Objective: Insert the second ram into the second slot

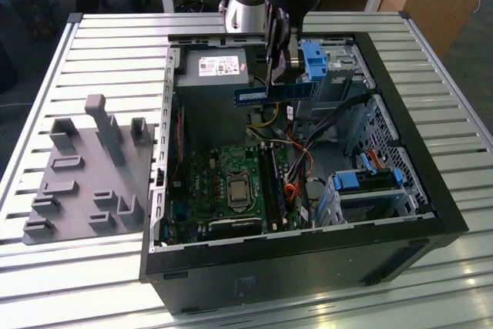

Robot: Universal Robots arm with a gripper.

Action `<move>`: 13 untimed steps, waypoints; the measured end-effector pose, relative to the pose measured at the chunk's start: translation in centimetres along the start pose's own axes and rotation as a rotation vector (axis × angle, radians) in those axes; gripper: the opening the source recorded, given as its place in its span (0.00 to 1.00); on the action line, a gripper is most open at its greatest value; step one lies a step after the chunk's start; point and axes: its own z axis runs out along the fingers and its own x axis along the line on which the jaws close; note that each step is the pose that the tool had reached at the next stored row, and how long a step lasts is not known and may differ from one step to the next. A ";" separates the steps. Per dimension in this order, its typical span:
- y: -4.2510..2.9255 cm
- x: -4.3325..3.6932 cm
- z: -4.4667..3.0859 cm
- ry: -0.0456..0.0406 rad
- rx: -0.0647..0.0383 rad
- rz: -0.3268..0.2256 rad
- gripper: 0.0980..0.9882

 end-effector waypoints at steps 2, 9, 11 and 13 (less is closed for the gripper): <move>0.00 0.00 0.00 -0.0002 0.000 0.004 0.04; 0.00 0.00 0.00 -0.0007 0.000 0.018 0.04; 0.00 0.00 0.00 -0.0008 0.000 0.022 0.04; 0.00 0.00 0.00 -0.0011 0.000 0.026 0.04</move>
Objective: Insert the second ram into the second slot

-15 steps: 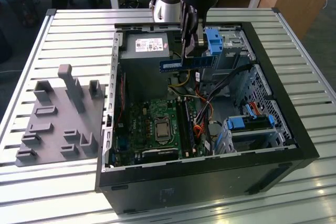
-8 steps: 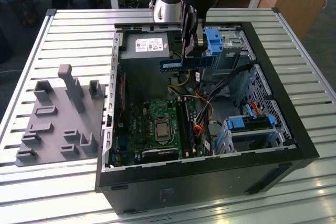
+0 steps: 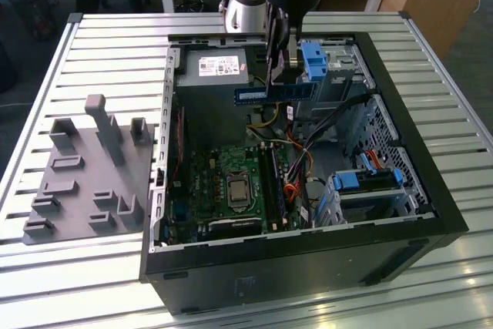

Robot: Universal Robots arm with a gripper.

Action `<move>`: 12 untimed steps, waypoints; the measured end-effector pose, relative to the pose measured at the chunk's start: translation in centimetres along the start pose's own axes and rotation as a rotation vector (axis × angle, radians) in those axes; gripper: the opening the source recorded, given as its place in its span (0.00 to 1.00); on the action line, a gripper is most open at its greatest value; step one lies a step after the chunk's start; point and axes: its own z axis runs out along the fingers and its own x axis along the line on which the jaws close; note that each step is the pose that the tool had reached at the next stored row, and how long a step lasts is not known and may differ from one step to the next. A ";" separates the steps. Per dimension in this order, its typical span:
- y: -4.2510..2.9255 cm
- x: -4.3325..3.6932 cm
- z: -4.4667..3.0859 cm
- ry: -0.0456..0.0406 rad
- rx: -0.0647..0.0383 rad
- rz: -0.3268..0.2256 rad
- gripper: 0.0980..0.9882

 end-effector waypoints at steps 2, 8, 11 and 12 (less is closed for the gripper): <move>0.00 0.00 0.00 -0.0001 0.000 0.004 0.04; 0.00 0.00 0.00 -0.0007 0.000 0.020 0.04; 0.00 0.00 0.00 -0.0010 0.000 0.031 0.04; 0.00 0.00 0.00 -0.0012 0.000 0.035 0.04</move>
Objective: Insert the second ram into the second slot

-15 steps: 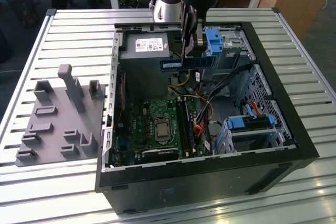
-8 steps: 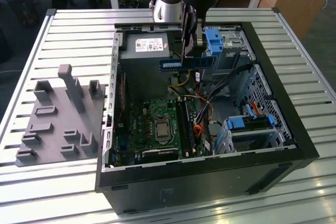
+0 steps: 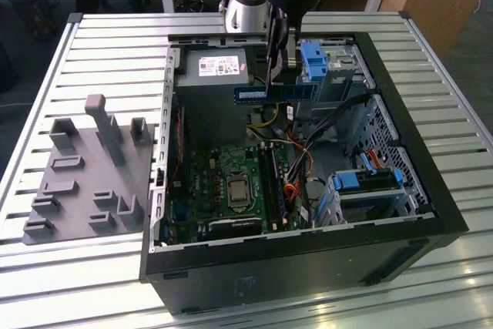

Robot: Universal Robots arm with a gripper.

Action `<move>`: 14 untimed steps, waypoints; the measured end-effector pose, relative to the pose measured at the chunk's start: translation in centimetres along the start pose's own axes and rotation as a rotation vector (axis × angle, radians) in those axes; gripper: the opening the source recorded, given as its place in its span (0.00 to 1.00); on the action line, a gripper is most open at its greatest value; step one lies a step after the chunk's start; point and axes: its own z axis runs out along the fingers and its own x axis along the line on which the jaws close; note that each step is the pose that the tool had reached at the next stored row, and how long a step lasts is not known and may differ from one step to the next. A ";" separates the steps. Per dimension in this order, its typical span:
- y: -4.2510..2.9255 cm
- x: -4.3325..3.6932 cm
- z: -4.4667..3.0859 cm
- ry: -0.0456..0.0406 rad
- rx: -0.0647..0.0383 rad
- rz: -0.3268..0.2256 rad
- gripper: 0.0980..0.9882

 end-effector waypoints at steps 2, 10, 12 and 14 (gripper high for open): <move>0.00 0.00 0.00 -0.0004 0.000 0.011 0.04; 0.00 0.00 0.00 -0.0023 0.000 0.063 0.04; 0.00 0.00 0.00 -0.0026 0.000 0.073 0.04; 0.00 0.00 0.00 -0.0030 0.000 0.083 0.04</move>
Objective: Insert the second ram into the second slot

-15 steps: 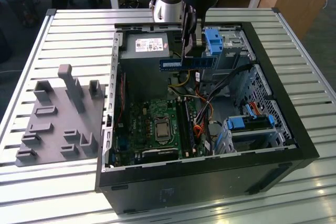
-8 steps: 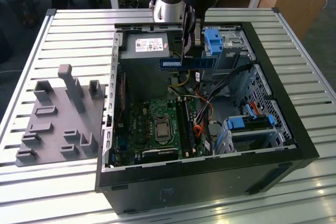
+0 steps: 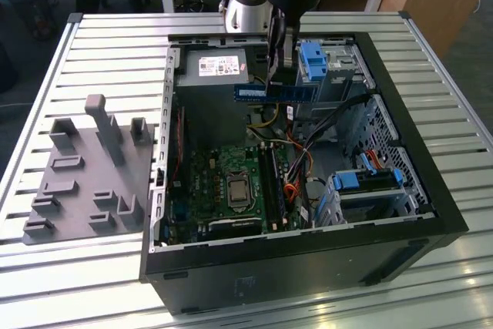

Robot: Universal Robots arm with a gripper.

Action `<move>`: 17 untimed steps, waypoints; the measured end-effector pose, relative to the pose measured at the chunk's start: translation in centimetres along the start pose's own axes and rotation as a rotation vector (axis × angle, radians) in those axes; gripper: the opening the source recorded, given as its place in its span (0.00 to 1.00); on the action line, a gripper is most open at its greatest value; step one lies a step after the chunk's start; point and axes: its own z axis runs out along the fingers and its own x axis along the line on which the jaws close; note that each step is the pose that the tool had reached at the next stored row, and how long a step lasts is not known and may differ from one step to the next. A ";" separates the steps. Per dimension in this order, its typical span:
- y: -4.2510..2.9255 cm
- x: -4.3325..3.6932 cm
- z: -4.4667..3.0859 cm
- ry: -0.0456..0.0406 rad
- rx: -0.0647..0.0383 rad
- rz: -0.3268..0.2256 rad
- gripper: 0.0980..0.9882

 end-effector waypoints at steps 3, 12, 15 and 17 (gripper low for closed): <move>0.00 0.00 0.00 -0.0005 0.000 0.013 0.04; 0.00 0.00 0.00 -0.0017 0.000 0.047 0.04; 0.00 0.00 0.00 -0.0021 0.000 0.059 0.04; 0.00 0.00 0.00 -0.0025 0.000 0.068 0.04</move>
